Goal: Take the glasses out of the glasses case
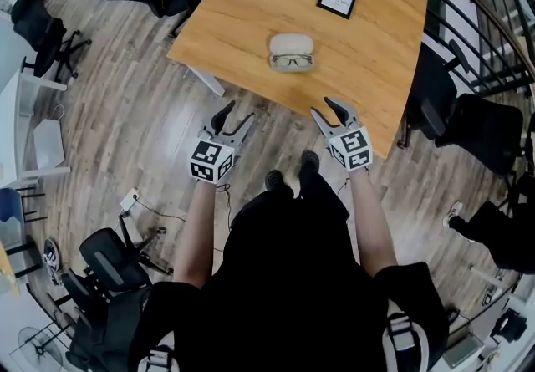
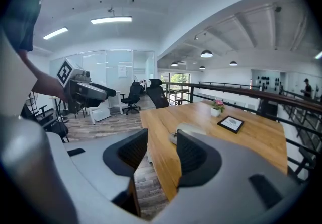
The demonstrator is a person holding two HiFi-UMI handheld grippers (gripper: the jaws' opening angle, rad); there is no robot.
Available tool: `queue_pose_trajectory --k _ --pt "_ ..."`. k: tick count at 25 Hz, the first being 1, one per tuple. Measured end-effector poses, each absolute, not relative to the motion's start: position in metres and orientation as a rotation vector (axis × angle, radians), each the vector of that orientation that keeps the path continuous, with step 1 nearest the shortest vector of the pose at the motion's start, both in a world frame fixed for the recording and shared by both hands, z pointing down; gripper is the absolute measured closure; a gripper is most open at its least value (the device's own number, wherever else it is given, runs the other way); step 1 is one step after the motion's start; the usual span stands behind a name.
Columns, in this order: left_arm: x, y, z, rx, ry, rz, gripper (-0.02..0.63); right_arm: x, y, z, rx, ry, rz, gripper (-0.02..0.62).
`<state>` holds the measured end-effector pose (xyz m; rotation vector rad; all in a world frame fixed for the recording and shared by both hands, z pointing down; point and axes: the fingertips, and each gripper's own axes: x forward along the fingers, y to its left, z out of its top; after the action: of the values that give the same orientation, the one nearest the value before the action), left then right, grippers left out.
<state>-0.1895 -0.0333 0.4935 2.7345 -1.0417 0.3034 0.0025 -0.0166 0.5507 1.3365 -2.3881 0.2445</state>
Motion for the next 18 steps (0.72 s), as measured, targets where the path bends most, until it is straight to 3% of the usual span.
queue_pose_trajectory --k 18 --pt "-0.164 -0.114 0.505 2.677 -1.085 0.331 0.357 0.026 -0.111 0.567 1.285 -2.414 0.273 0.423"
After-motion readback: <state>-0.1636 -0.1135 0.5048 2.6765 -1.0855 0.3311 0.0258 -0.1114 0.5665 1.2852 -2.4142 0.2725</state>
